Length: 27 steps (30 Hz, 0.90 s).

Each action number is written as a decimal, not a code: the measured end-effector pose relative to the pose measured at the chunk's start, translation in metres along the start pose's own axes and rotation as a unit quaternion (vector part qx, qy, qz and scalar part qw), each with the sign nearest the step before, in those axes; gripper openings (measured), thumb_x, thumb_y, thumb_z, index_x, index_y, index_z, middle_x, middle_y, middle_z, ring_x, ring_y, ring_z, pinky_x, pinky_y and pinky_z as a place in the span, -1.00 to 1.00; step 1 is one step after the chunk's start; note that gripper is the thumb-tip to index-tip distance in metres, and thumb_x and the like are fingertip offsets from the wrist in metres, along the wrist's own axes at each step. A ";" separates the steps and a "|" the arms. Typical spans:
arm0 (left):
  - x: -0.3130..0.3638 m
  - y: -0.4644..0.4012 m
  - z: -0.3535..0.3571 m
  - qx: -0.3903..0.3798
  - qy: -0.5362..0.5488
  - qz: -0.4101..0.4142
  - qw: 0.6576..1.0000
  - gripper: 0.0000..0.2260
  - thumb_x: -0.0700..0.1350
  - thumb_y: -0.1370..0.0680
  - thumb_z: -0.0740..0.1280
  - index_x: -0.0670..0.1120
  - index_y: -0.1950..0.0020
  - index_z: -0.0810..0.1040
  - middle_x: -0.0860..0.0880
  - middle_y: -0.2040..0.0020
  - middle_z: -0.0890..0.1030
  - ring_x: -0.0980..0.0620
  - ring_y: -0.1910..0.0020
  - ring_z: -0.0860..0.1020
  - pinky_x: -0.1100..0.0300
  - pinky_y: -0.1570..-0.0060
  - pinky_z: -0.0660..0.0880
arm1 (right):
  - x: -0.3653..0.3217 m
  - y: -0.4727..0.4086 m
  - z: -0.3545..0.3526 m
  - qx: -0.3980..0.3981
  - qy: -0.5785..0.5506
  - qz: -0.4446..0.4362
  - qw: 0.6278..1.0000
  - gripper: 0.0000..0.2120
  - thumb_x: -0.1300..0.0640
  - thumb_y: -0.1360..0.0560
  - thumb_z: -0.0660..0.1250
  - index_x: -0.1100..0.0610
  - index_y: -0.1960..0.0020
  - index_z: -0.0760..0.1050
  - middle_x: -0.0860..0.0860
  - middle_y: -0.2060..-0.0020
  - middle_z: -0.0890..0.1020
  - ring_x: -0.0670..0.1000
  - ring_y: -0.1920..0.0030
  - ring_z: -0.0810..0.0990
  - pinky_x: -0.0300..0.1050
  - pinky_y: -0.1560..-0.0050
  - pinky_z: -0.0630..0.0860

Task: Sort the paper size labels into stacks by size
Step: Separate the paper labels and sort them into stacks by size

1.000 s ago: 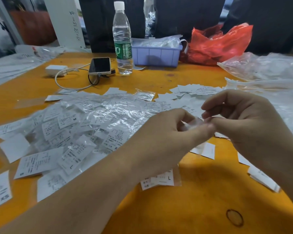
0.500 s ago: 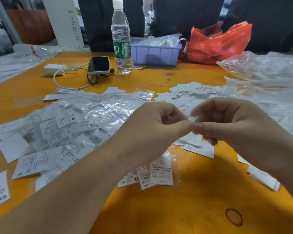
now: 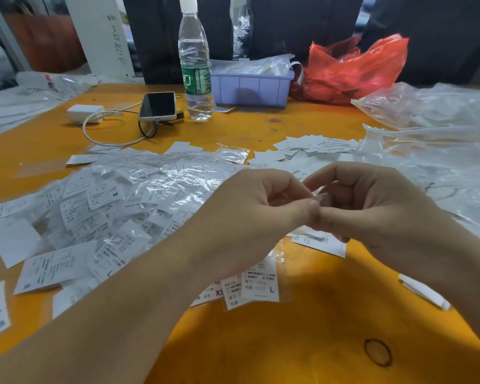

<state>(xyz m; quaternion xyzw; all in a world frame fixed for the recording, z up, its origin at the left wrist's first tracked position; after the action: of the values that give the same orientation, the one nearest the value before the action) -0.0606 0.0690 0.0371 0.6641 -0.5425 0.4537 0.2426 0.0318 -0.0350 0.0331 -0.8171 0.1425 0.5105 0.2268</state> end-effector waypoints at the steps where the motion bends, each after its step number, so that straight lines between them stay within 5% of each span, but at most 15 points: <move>1: -0.001 0.000 -0.002 0.009 0.001 0.003 1.000 -0.90 0.03 -0.53 0.40 0.06 0.12 0.68 0.14 0.22 0.67 0.25 0.20 0.60 0.33 0.17 0.52 | 0.000 0.001 0.000 0.001 0.012 0.005 1.000 -0.56 -0.26 -0.25 0.52 -0.01 0.02 0.61 0.17 0.33 0.62 0.02 0.39 0.51 -0.17 0.37 0.43; 3: -0.002 -0.001 -0.006 0.025 0.010 0.001 1.000 -0.88 -0.02 -0.54 0.38 0.02 0.15 0.67 0.11 0.26 0.67 0.24 0.27 0.58 0.41 0.23 0.48 | -0.001 0.002 -0.005 0.005 0.090 0.022 0.996 -0.55 -0.32 -0.27 0.43 -0.05 0.00 0.59 0.06 0.27 0.65 0.00 0.32 0.57 -0.08 0.29 0.48; 5: -0.004 -0.002 -0.011 0.045 0.023 -0.004 0.999 -0.87 -0.03 -0.55 0.37 0.00 0.15 0.66 0.11 0.28 0.67 0.23 0.31 0.57 0.45 0.24 0.47 | 0.003 0.004 -0.015 -0.001 0.226 0.055 0.973 -0.58 -0.35 -0.24 0.34 -0.13 0.02 0.54 -0.15 0.21 0.63 -0.17 0.22 0.57 -0.25 0.27 0.45; 9: -0.005 -0.002 -0.014 0.065 0.029 -0.006 0.997 -0.91 -0.07 -0.53 0.39 0.02 0.17 0.65 0.13 0.30 0.67 0.26 0.32 0.58 0.44 0.26 0.48 | 0.015 0.005 -0.020 -0.044 0.403 0.124 0.906 -0.70 -0.23 -0.30 0.35 -0.14 0.03 0.56 -0.22 0.10 0.51 -0.23 0.05 0.46 -0.23 0.10 0.43; 16: -0.003 0.000 -0.012 0.066 0.032 -0.008 0.997 -0.95 -0.09 -0.51 0.43 0.01 0.16 0.66 0.11 0.28 0.68 0.27 0.32 0.59 0.46 0.26 0.48 | 0.016 0.004 -0.014 -0.041 0.405 0.116 0.906 -0.91 -0.11 -0.42 0.43 -0.13 0.15 0.56 -0.22 0.10 0.53 -0.19 0.03 0.51 -0.18 0.05 0.47; 27: -0.004 -0.001 -0.014 0.075 0.024 -0.010 0.997 -0.93 -0.06 -0.52 0.41 0.04 0.16 0.65 0.13 0.27 0.68 0.26 0.28 0.60 0.47 0.26 0.48 | 0.012 0.004 -0.021 0.003 0.368 0.095 0.925 -0.86 0.06 -0.48 0.40 -0.07 0.23 0.50 -0.12 0.32 0.57 -0.16 0.32 0.52 -0.27 0.37 0.38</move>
<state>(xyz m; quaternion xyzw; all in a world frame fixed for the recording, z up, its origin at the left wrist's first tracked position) -0.0642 0.0830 0.0408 0.6749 -0.4941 0.5065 0.2092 0.0512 -0.0492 0.0288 -0.9296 0.2942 0.1921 0.1112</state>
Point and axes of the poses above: each hand's wrist, its own y-axis away from the middle knuckle, its own z-axis out of the palm, x = y × z, the point moved 6 cm from there along -y, towards the middle knuckle
